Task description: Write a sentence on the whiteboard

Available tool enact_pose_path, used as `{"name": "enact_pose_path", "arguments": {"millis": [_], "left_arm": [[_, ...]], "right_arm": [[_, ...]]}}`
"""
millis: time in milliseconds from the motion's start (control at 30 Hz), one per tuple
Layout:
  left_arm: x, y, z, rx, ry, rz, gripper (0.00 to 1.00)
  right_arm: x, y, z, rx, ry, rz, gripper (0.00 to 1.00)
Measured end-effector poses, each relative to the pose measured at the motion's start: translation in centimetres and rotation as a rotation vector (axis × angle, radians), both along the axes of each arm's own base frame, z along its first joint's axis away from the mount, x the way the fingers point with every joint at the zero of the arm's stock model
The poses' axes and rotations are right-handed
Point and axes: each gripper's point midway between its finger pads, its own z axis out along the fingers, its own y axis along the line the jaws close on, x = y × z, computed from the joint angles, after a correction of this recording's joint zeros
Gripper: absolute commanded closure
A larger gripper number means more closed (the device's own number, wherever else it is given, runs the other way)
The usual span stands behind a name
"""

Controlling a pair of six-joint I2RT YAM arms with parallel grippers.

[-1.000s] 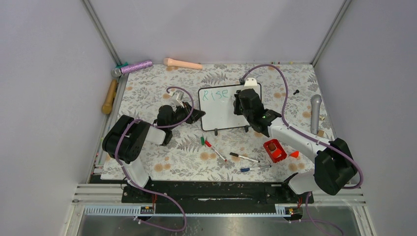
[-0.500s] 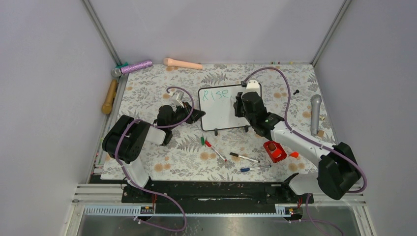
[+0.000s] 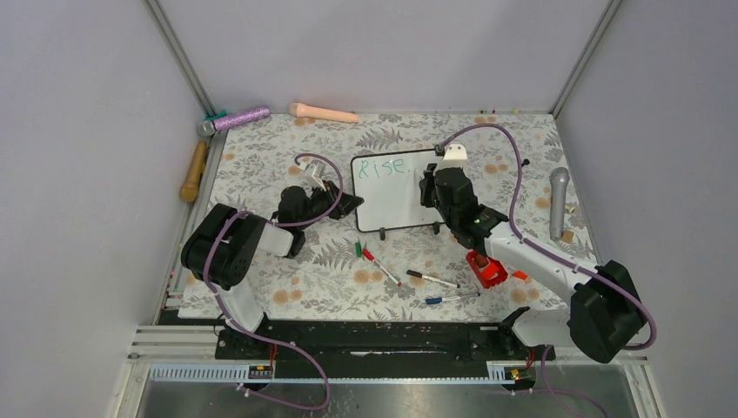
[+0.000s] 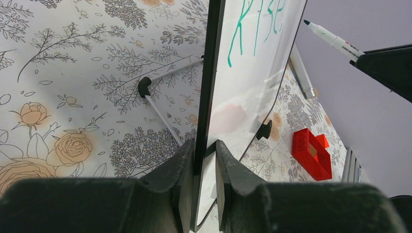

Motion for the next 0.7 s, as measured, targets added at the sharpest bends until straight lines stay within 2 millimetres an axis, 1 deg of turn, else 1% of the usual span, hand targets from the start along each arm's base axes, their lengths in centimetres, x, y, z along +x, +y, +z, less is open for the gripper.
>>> {"name": "enact_pose_path", "arguments": {"millis": [267,500,700], "left_arm": [[0.0,0.0,0.0,-0.001,0.001,0.0,1.0],[0.0,-0.01,0.02,-0.001,0.0,0.0,0.99],[-0.01,0.0,0.04,-0.002,0.0,0.0,0.99]], "right_arm": [[0.31,-0.25,-0.08,-0.016,-0.001,-0.018,1.0],[0.54,-0.23,0.29,-0.005,-0.02,-0.025,1.0],[0.36,-0.56,-0.14,-0.004,-0.032,-0.032,1.0]]}}
